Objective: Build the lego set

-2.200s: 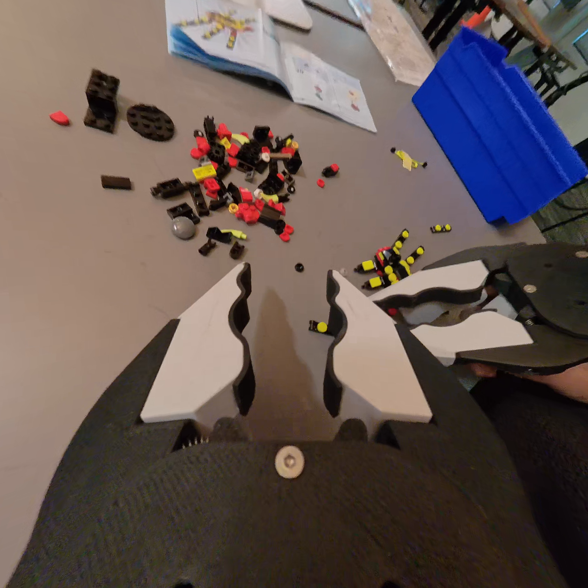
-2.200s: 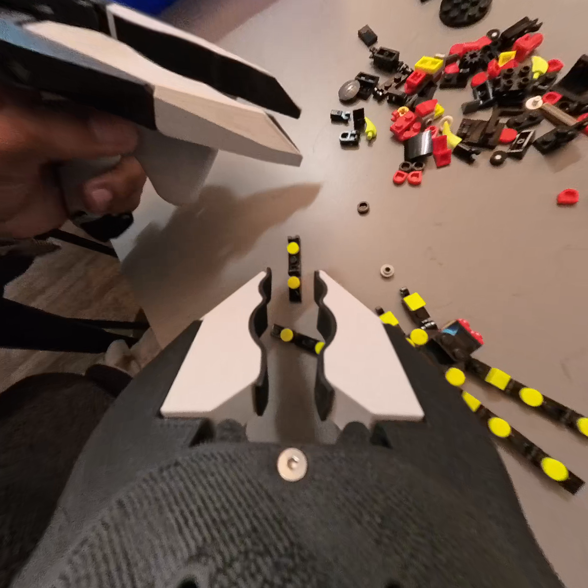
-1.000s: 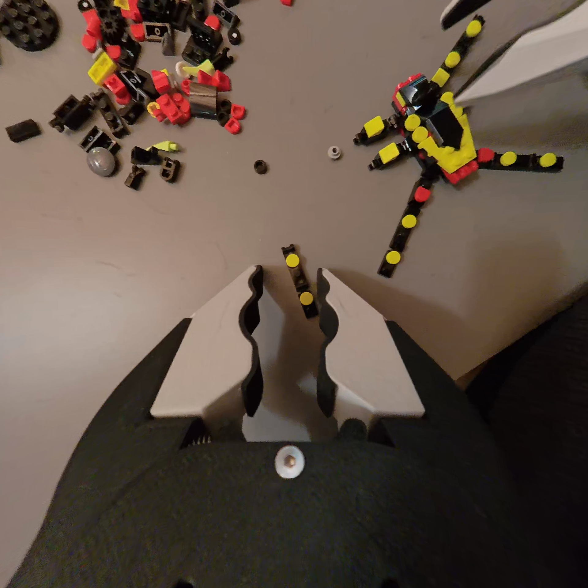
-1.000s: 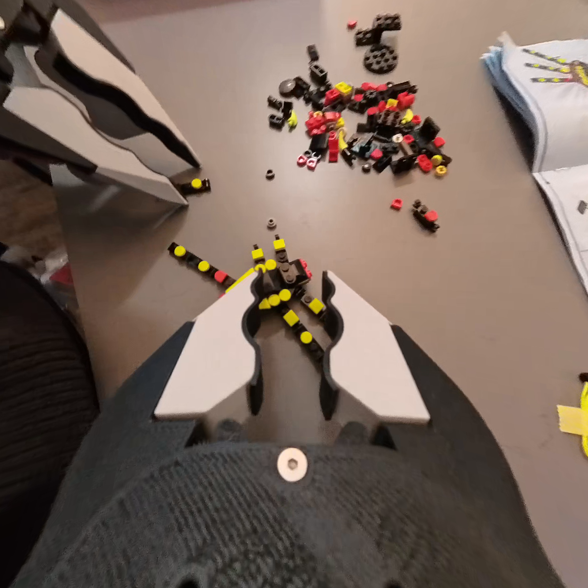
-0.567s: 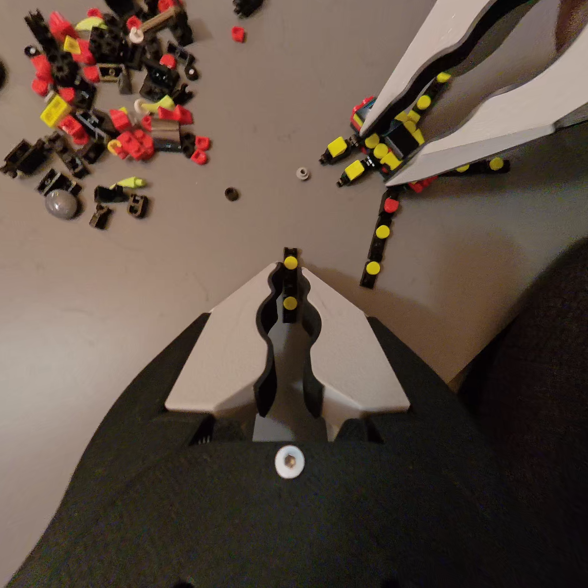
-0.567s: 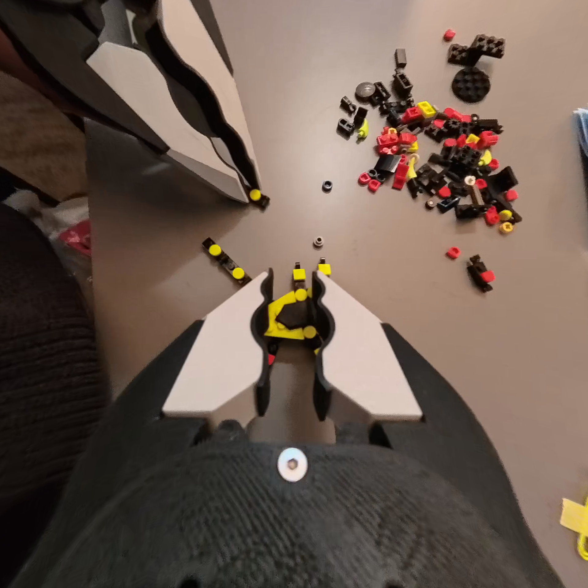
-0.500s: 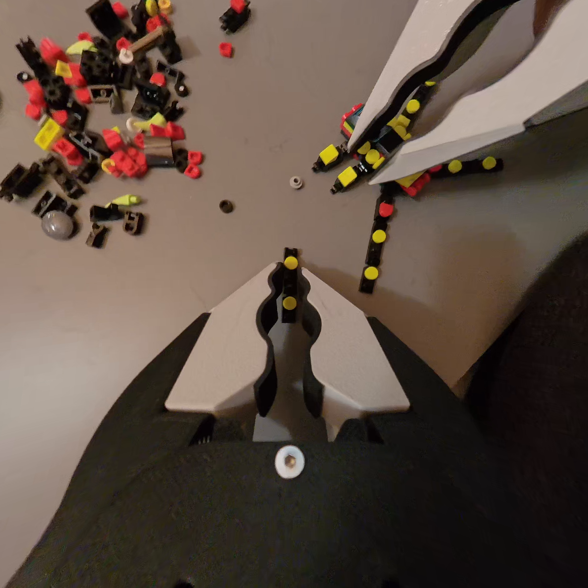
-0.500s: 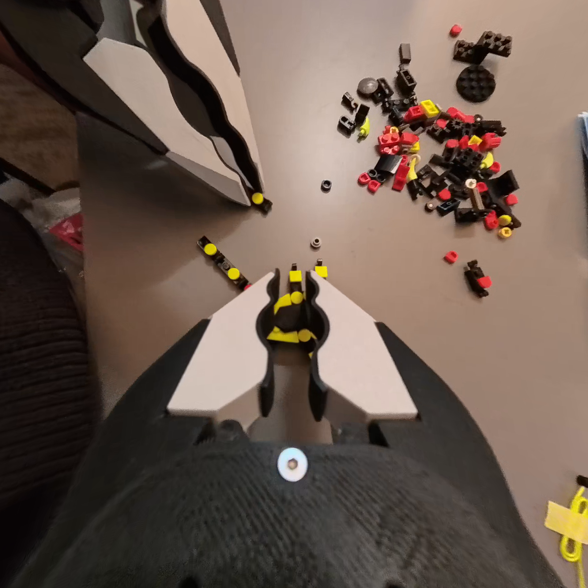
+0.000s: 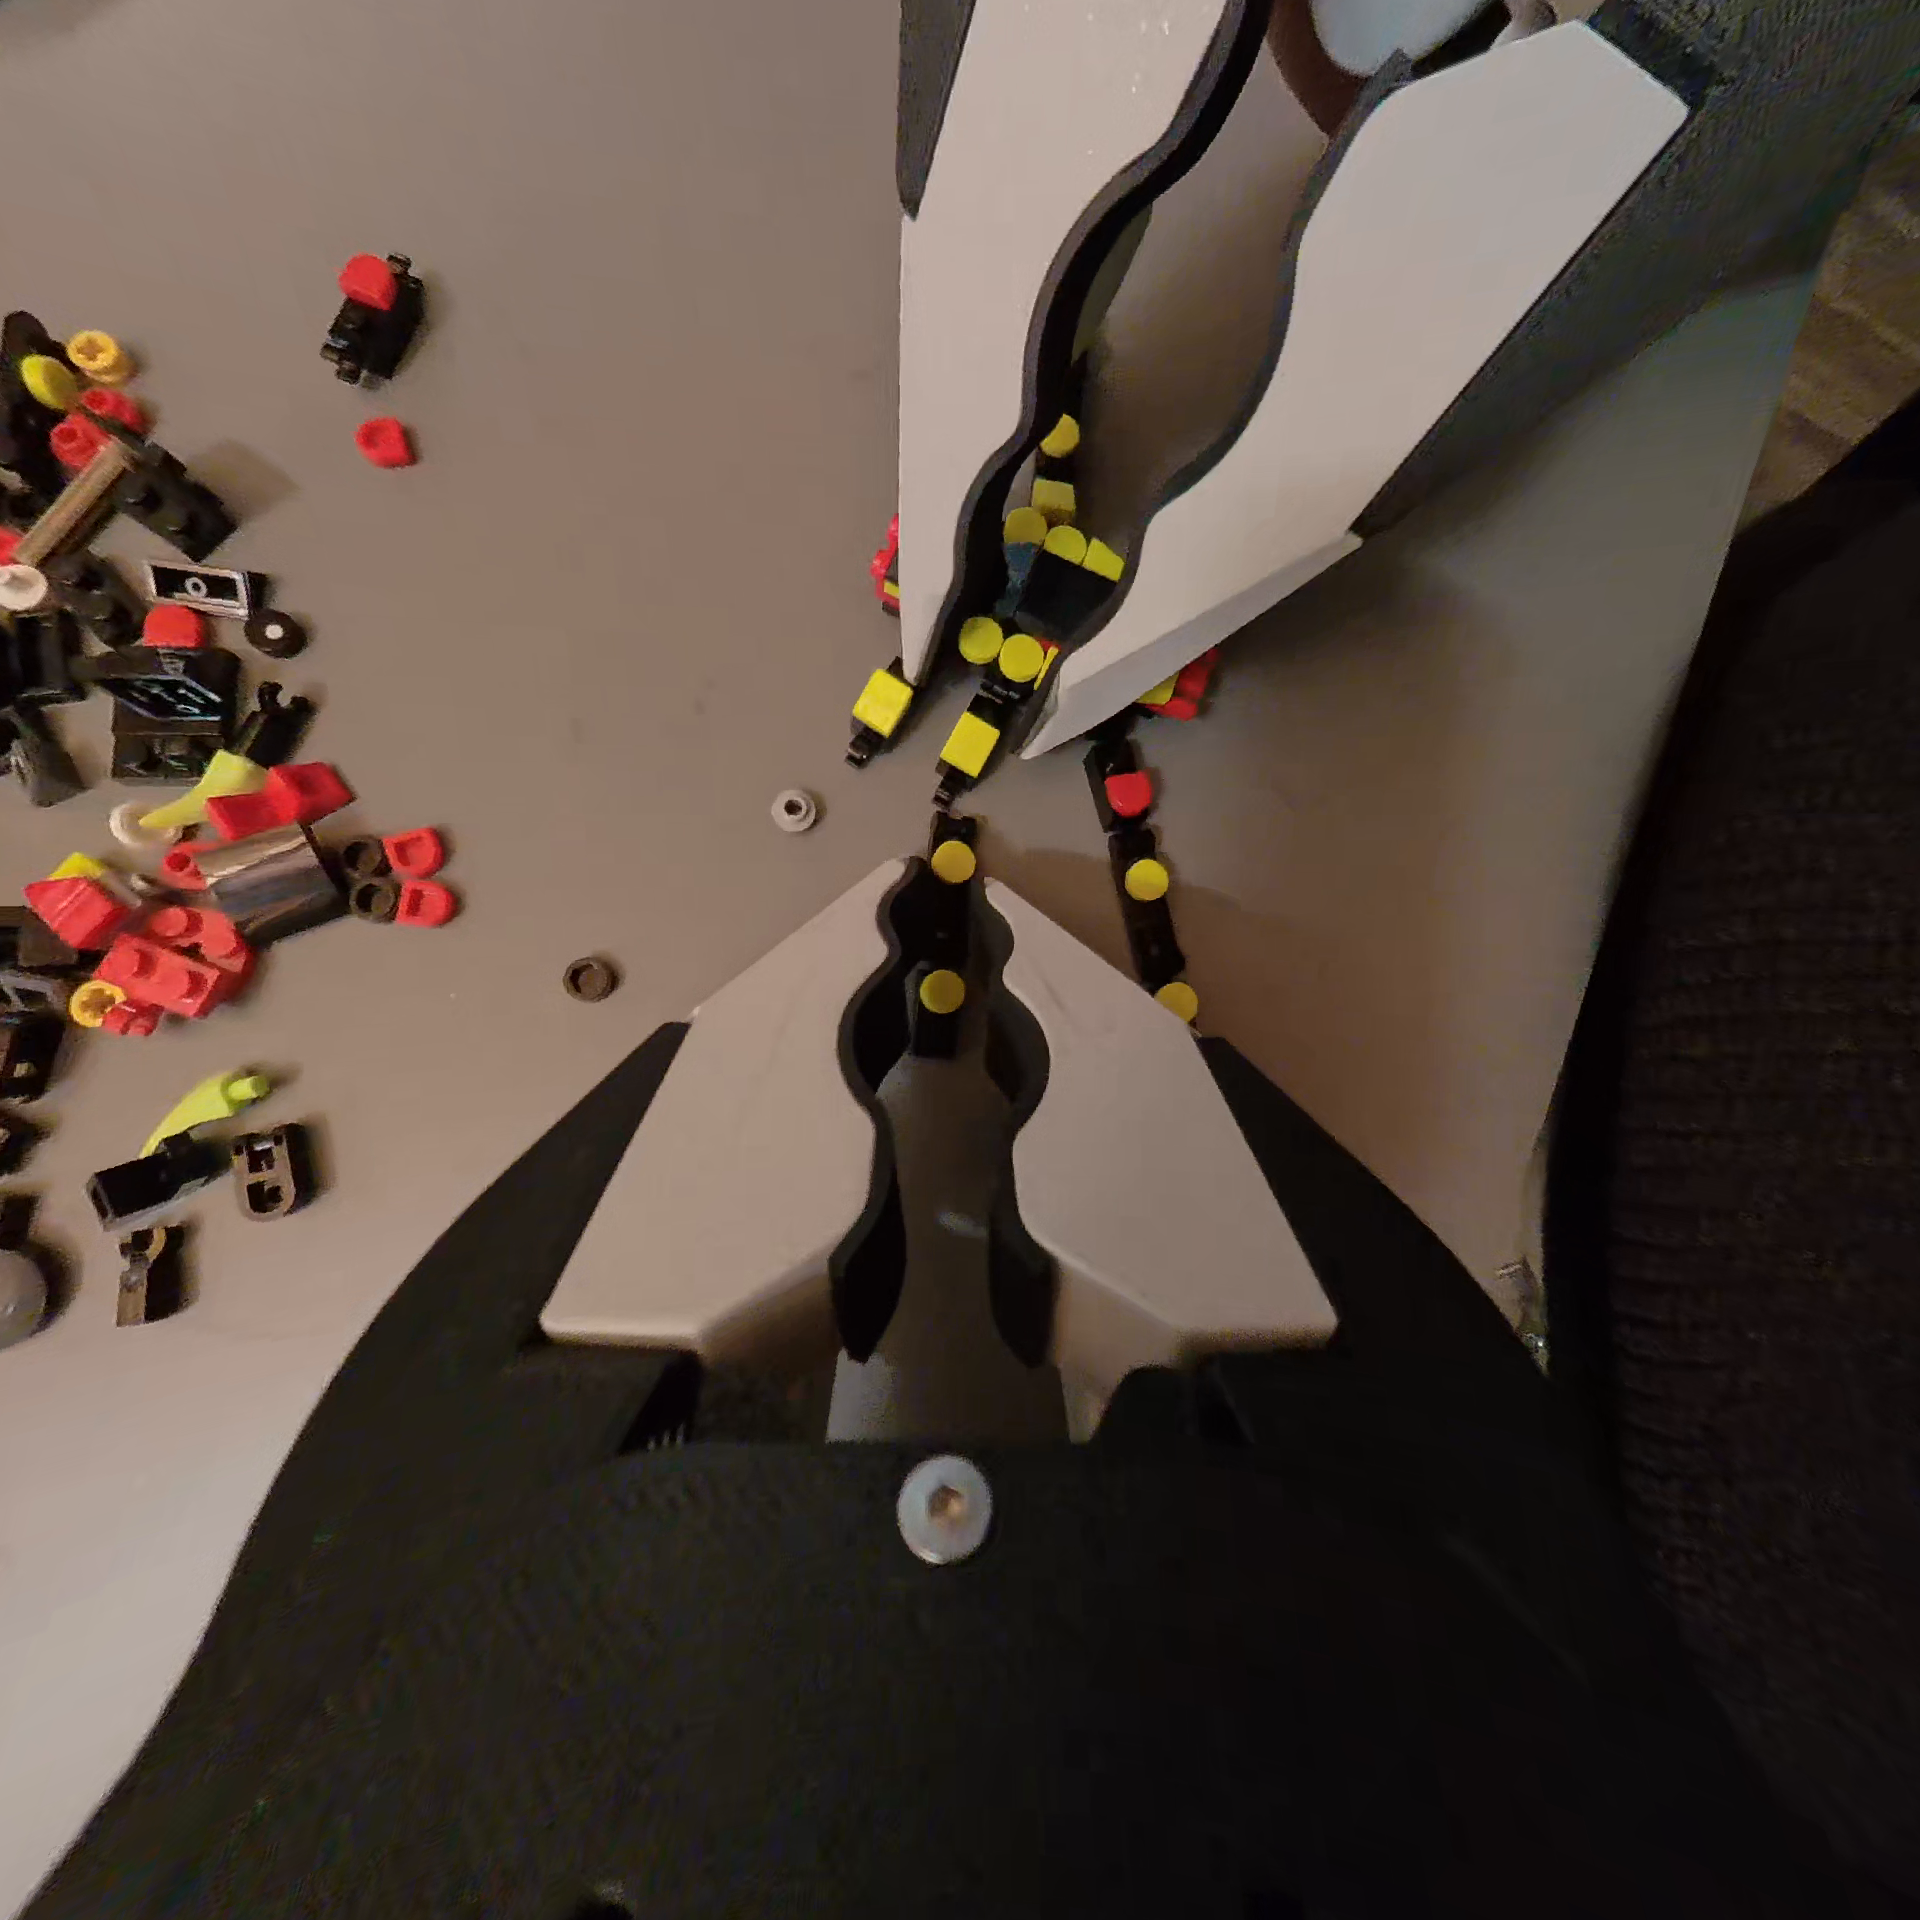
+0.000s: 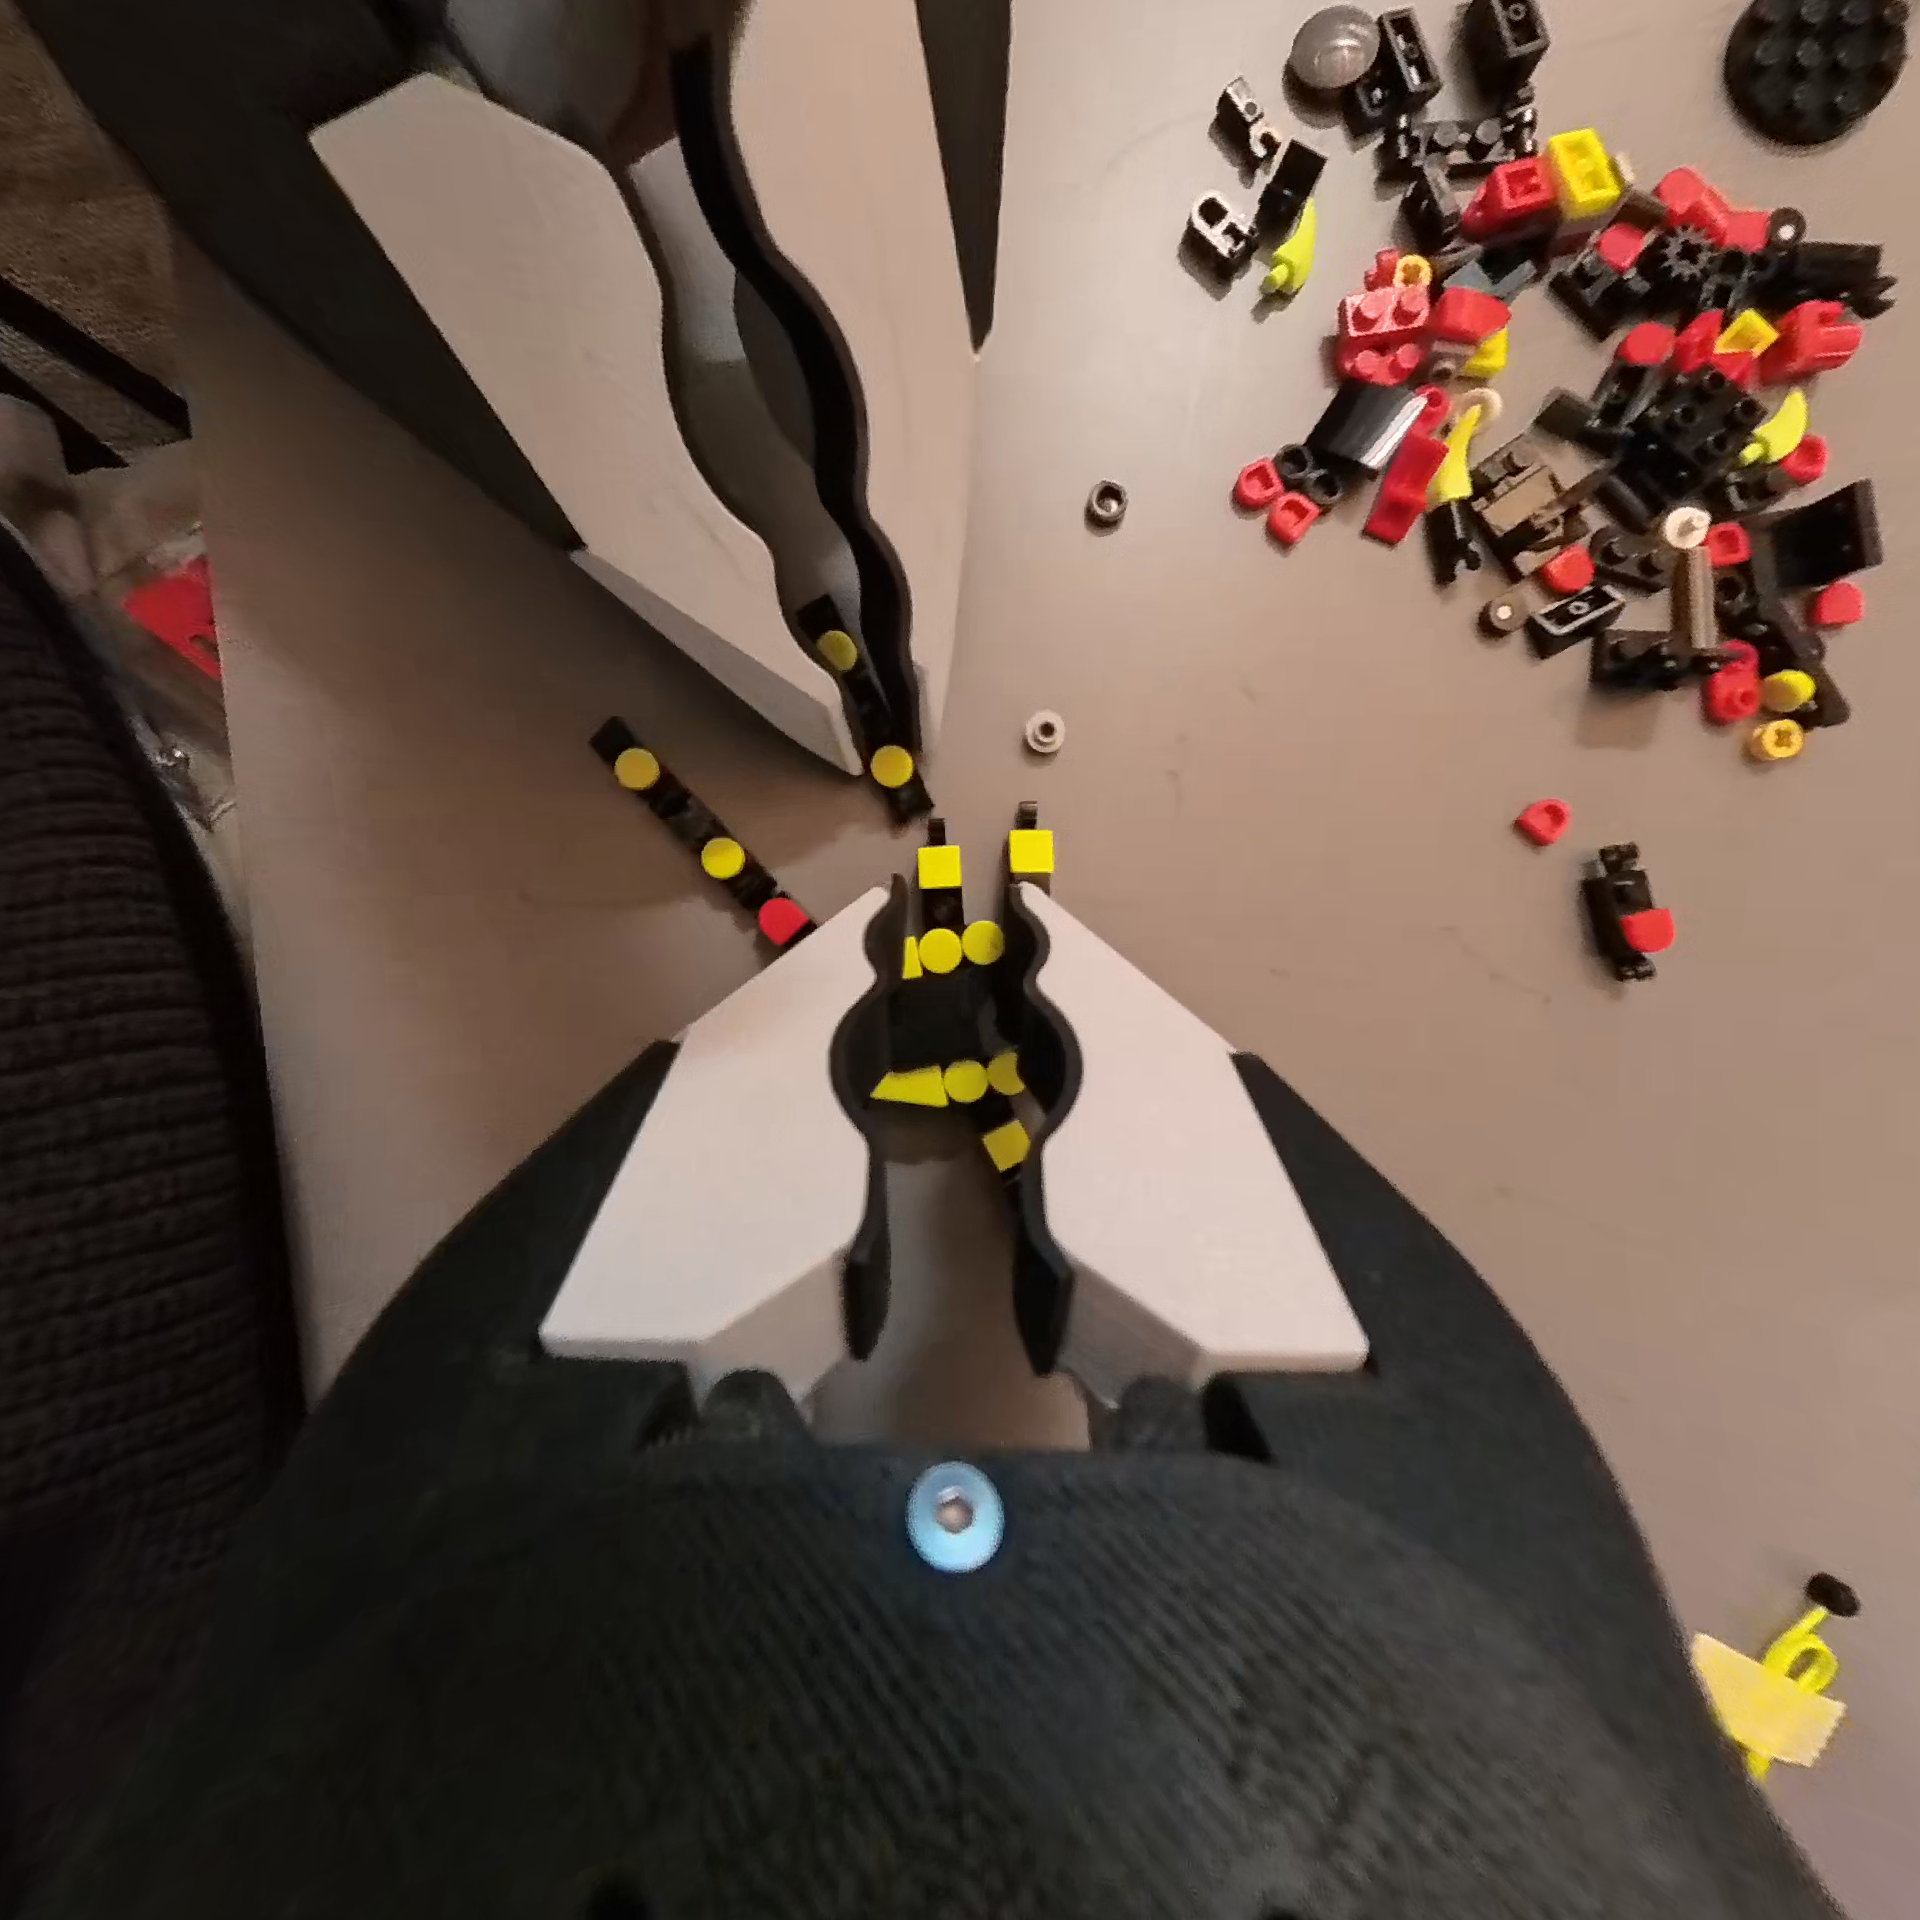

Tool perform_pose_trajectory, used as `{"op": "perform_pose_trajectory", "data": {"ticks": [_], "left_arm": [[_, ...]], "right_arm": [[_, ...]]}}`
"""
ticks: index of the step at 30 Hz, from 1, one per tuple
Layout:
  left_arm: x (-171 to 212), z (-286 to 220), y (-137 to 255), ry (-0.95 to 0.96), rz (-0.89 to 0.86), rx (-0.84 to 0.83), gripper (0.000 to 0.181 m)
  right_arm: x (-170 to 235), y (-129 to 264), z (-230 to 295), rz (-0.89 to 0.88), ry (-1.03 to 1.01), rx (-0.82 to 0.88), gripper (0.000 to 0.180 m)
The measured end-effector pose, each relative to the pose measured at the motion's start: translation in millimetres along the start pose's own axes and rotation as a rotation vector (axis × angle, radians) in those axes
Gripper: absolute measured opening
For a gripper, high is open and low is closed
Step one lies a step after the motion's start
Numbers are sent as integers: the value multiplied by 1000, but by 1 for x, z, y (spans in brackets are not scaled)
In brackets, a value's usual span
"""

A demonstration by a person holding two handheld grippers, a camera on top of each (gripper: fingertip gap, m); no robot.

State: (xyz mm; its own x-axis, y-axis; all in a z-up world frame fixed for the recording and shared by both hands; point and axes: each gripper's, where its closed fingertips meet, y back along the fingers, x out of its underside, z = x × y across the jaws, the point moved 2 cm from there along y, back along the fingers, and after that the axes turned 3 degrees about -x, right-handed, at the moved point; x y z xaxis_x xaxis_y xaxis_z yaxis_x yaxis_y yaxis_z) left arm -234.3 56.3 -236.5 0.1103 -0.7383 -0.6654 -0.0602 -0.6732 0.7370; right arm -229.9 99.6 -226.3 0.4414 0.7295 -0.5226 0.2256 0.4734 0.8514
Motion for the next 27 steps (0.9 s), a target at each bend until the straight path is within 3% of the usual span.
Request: {"op": "perform_pose_trajectory", "data": {"ticks": [17, 27], "left_arm": [[0, -1, -1, 7, -8, 26, 6], [0, -1, -1, 14, -10, 31, 6]], "right_arm": [[-7, 9, 3, -64, 24, -29, 17], [-2, -2, 5, 7, 35, -12, 13]]}}
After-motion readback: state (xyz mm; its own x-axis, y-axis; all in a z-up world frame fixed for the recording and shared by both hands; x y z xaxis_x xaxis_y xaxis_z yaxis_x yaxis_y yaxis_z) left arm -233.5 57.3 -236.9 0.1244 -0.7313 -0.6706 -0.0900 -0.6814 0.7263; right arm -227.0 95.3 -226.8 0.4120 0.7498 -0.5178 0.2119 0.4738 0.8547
